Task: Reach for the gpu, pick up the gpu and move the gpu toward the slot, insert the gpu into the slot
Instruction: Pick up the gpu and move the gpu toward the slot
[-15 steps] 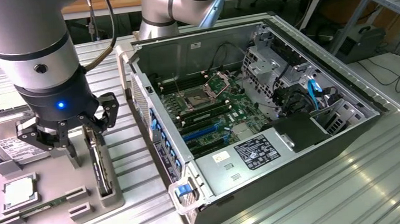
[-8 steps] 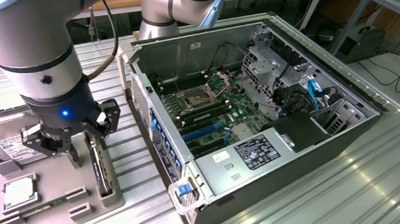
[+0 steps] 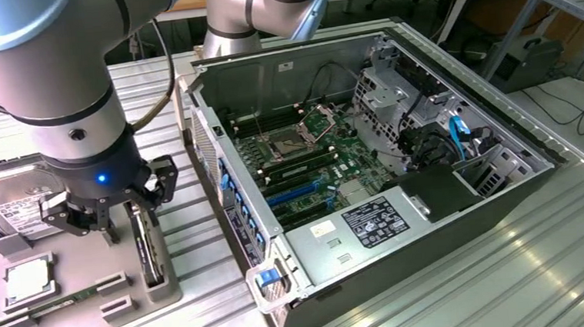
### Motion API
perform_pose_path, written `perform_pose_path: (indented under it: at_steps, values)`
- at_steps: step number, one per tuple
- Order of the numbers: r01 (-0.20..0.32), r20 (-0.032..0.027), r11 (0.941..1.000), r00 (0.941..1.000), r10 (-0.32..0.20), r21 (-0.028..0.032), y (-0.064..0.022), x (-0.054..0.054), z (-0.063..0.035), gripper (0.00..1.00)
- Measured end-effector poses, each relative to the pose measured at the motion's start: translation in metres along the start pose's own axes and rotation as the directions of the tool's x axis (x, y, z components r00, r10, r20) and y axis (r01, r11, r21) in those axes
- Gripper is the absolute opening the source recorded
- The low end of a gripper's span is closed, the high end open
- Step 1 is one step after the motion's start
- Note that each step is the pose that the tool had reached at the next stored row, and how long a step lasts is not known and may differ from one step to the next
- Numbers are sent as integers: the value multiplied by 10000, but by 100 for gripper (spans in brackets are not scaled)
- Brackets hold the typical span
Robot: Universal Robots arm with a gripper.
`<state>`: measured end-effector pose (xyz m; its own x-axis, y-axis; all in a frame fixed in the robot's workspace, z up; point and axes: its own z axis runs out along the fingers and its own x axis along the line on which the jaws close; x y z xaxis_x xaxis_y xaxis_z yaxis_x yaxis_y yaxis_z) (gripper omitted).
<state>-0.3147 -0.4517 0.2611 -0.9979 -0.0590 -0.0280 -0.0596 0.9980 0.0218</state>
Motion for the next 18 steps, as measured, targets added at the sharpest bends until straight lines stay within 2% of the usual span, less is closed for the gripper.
perform_pose_path:
  at_steps: [18]
  values:
    - [-328, 7, 9995, 9995, 328, 15, -25, 3, 218, 54]
